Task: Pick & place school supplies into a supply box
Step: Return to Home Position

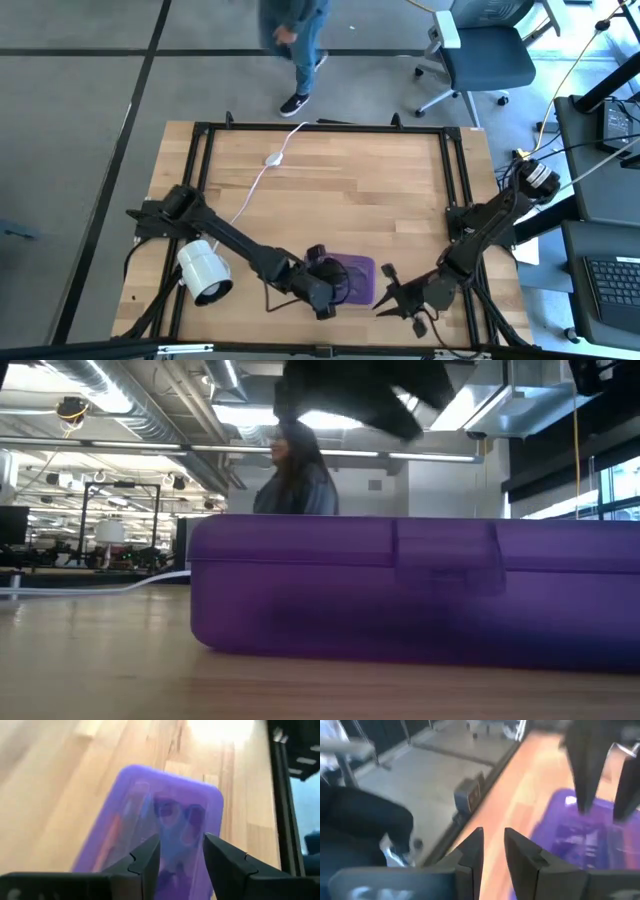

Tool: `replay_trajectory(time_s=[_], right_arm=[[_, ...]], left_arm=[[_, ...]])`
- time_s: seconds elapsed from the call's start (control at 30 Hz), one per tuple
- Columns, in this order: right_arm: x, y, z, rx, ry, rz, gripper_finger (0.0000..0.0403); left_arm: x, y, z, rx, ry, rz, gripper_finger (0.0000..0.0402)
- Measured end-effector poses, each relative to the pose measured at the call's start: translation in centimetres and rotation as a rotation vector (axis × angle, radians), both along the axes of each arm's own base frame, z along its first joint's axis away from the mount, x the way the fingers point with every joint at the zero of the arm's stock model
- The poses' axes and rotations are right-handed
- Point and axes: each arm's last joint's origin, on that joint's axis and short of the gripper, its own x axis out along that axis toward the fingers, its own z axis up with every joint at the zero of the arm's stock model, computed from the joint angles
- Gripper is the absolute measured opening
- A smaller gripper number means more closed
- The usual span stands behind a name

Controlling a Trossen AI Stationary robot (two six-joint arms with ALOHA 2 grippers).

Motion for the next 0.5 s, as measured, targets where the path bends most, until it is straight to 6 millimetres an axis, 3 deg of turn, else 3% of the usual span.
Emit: replay_trajectory(time_s=[0.1, 0.27, 0.4, 0.5], right_arm=[[-0.9, -1.0, 0.5, -0.099, 0.041, 0.010, 0.0082], [-2.1, -2.7, 1.0, -0.058, 0.100, -0.020, 0.0082], [-3.2, -5.3, 0.6, -0.007, 0.091, -0.034, 0.0082], [-4.3, -7.5, 0.0, 0.018, 0.065, -0.066, 0.0082]], left_arm=[[-0.9, 0.5, 2.2, 0.066, -0.012, -0.061, 0.0140], [-2.3, 2.1, 5.9, 0.163, -0.032, -0.142, 0.0139], [-3.4, 3.5, 8.0, 0.245, -0.046, -0.105, 0.0141], [-3.2, 4.7, 8.4, 0.221, -0.068, -0.132, 0.0140]])
